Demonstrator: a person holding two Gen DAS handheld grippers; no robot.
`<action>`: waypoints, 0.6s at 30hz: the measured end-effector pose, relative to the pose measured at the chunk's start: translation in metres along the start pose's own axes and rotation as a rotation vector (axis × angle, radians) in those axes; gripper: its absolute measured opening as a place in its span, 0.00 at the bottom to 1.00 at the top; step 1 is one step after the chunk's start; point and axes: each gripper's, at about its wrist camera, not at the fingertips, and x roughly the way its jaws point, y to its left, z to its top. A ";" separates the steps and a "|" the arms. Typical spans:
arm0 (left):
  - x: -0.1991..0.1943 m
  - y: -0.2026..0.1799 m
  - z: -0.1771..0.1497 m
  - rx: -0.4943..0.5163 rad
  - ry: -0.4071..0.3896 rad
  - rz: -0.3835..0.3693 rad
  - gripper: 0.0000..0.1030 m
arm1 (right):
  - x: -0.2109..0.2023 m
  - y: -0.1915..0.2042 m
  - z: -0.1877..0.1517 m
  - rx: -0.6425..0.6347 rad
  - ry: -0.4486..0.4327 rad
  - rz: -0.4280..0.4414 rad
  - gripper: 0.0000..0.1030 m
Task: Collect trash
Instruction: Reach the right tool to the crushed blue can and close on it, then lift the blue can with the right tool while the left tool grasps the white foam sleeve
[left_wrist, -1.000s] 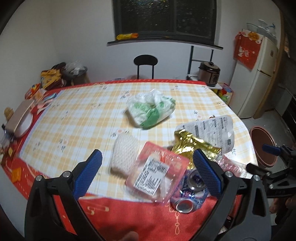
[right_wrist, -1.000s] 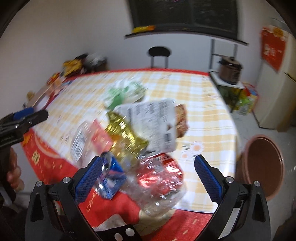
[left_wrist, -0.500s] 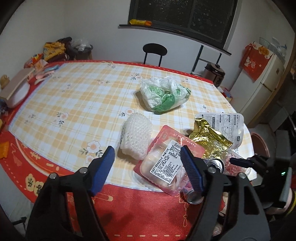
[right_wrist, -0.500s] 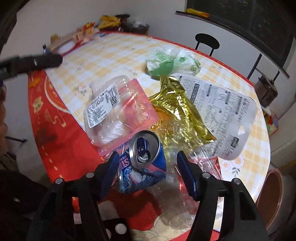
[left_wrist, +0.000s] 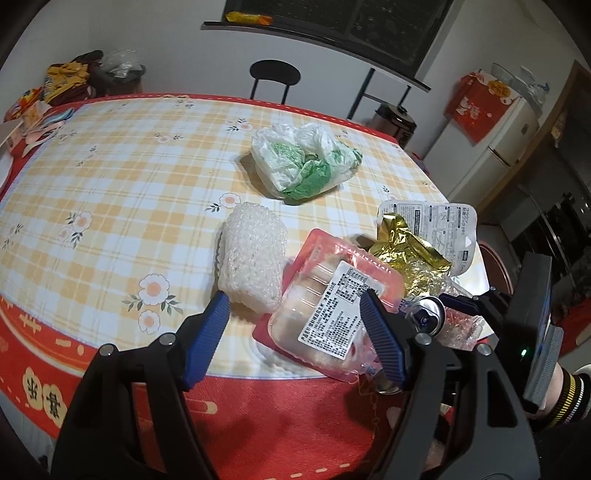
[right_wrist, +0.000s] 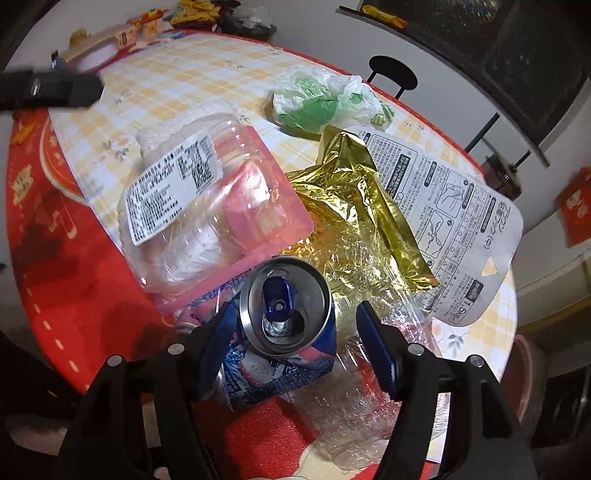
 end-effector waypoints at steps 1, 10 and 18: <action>0.001 0.001 0.001 0.008 0.003 -0.006 0.71 | 0.000 0.001 0.000 -0.007 0.001 -0.013 0.64; 0.009 0.009 0.006 0.074 0.026 -0.050 0.72 | -0.016 -0.008 0.002 0.134 -0.047 0.015 0.51; 0.034 -0.013 0.002 0.232 0.087 -0.090 0.82 | -0.045 -0.032 -0.007 0.285 -0.127 -0.001 0.51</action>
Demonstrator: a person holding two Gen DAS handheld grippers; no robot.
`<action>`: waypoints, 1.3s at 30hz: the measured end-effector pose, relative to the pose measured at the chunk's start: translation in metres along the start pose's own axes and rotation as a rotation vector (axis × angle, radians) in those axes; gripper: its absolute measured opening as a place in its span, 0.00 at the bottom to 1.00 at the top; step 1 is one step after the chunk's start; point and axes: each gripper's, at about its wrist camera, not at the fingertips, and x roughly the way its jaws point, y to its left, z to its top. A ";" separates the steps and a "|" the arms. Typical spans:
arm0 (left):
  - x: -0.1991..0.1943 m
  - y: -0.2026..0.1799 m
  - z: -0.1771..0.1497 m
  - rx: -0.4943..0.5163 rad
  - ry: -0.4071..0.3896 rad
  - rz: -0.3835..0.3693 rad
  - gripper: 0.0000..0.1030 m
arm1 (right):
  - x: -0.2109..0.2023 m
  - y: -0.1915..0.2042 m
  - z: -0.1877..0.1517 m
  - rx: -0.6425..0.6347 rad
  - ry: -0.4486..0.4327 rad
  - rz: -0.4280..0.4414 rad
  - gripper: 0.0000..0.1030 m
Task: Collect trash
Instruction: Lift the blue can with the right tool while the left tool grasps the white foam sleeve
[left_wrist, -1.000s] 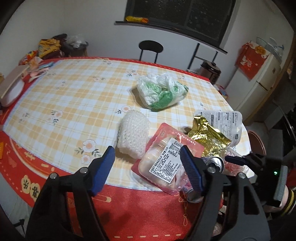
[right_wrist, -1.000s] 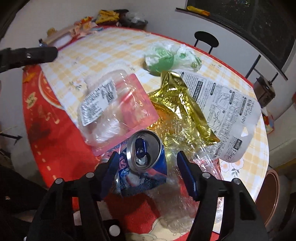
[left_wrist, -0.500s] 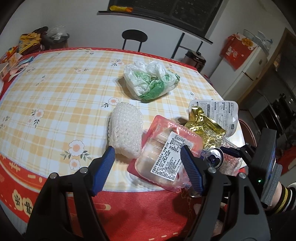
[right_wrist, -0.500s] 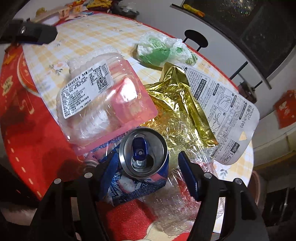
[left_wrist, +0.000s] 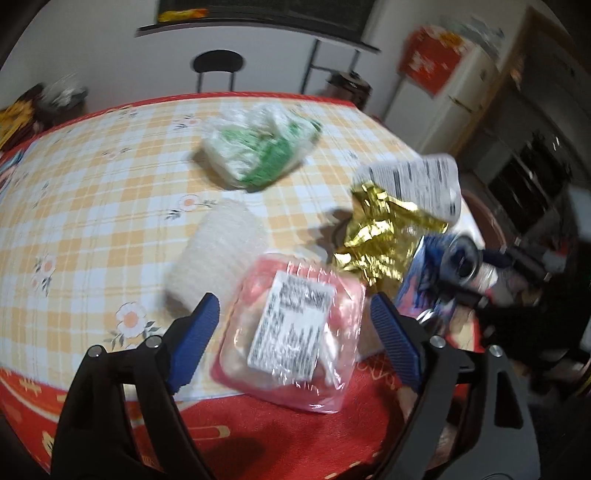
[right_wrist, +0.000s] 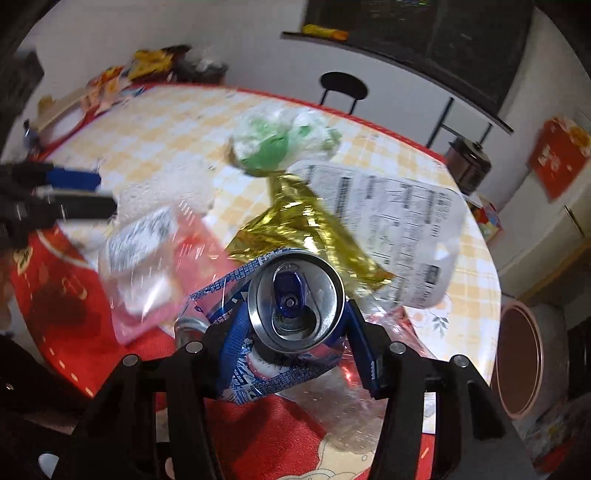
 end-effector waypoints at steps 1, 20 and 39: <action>0.005 -0.002 0.000 0.015 0.017 -0.006 0.82 | -0.001 -0.003 -0.001 0.011 -0.002 -0.001 0.51; 0.041 -0.002 -0.005 0.077 0.111 0.061 0.91 | -0.024 -0.035 -0.018 0.234 -0.108 0.009 0.51; 0.090 0.108 0.021 -0.147 0.200 0.000 0.67 | -0.029 -0.053 -0.016 0.302 -0.119 -0.053 0.51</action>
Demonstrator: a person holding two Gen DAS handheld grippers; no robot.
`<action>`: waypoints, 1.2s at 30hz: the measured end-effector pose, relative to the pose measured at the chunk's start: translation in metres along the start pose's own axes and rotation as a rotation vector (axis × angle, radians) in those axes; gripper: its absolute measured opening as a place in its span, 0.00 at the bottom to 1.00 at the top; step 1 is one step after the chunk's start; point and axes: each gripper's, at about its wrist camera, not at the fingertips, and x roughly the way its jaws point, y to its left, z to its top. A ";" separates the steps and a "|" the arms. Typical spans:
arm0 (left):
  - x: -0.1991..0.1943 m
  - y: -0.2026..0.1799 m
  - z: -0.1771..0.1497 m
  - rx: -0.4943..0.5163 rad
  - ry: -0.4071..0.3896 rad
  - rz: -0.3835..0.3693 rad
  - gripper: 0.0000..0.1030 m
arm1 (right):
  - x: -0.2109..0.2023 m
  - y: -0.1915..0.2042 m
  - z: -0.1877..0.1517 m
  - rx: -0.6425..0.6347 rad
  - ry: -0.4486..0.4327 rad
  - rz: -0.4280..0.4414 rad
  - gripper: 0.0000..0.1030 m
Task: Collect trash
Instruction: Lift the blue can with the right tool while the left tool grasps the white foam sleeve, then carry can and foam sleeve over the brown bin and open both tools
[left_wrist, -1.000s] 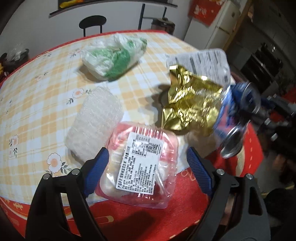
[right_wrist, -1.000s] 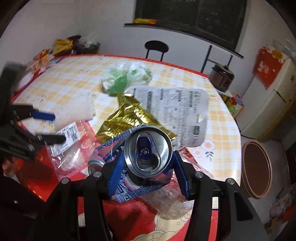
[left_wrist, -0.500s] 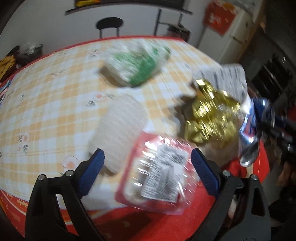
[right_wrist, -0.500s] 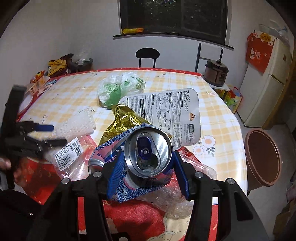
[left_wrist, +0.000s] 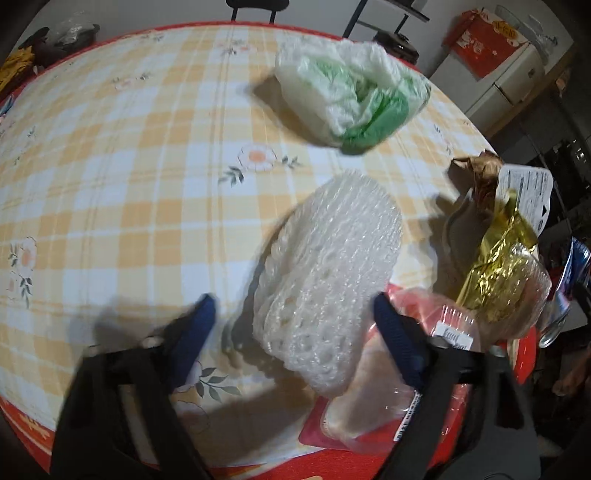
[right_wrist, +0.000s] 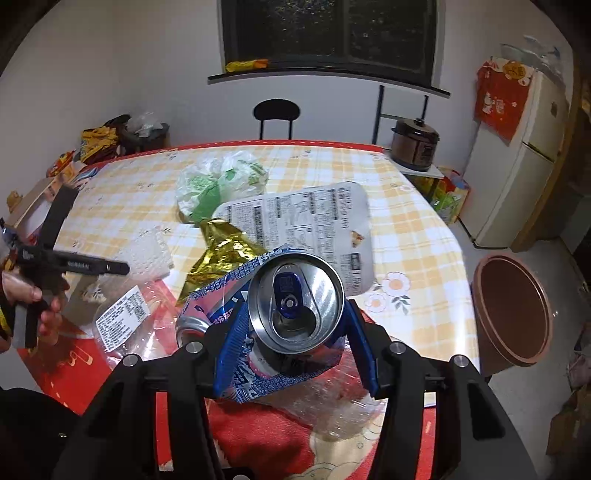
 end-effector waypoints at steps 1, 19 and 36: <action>0.002 0.001 0.000 -0.011 0.008 -0.028 0.55 | -0.001 -0.002 0.000 0.011 -0.002 -0.002 0.51; -0.105 -0.033 0.013 -0.050 -0.361 -0.028 0.33 | -0.022 -0.028 0.005 0.042 -0.067 -0.053 0.51; -0.117 -0.179 0.025 -0.030 -0.458 -0.018 0.33 | -0.028 -0.259 0.004 0.233 -0.085 -0.274 0.51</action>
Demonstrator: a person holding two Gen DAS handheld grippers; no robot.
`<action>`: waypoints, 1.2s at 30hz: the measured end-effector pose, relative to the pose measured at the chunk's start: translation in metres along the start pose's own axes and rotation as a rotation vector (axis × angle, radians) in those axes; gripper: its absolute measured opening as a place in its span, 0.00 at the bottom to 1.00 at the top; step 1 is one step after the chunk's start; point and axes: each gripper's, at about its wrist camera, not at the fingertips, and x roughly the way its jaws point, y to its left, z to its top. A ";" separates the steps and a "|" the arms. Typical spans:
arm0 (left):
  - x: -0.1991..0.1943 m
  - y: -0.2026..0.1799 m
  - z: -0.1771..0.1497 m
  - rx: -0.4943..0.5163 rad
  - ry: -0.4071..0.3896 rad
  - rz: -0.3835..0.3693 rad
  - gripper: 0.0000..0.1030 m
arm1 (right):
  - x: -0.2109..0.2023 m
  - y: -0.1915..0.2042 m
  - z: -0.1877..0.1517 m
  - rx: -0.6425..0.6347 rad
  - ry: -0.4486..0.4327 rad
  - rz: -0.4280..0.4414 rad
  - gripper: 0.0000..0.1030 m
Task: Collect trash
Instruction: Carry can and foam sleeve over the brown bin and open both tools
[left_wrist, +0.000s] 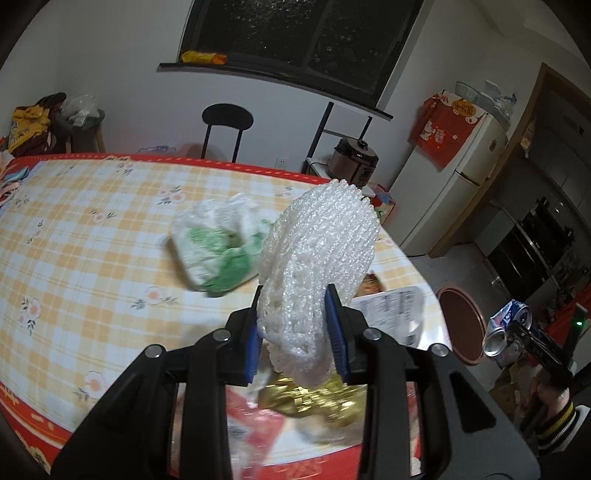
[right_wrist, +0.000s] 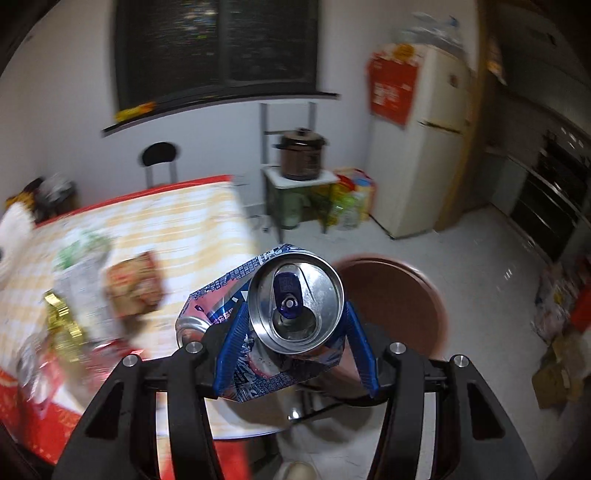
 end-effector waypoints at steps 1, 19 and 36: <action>0.002 -0.011 0.000 -0.008 -0.004 0.008 0.33 | 0.009 -0.020 0.002 0.028 0.012 -0.011 0.51; 0.109 -0.257 -0.017 0.230 0.170 -0.175 0.33 | 0.031 -0.160 0.023 0.108 -0.060 0.028 0.51; 0.223 -0.423 -0.012 0.295 0.262 -0.473 0.86 | 0.000 -0.254 -0.015 0.215 -0.050 -0.112 0.51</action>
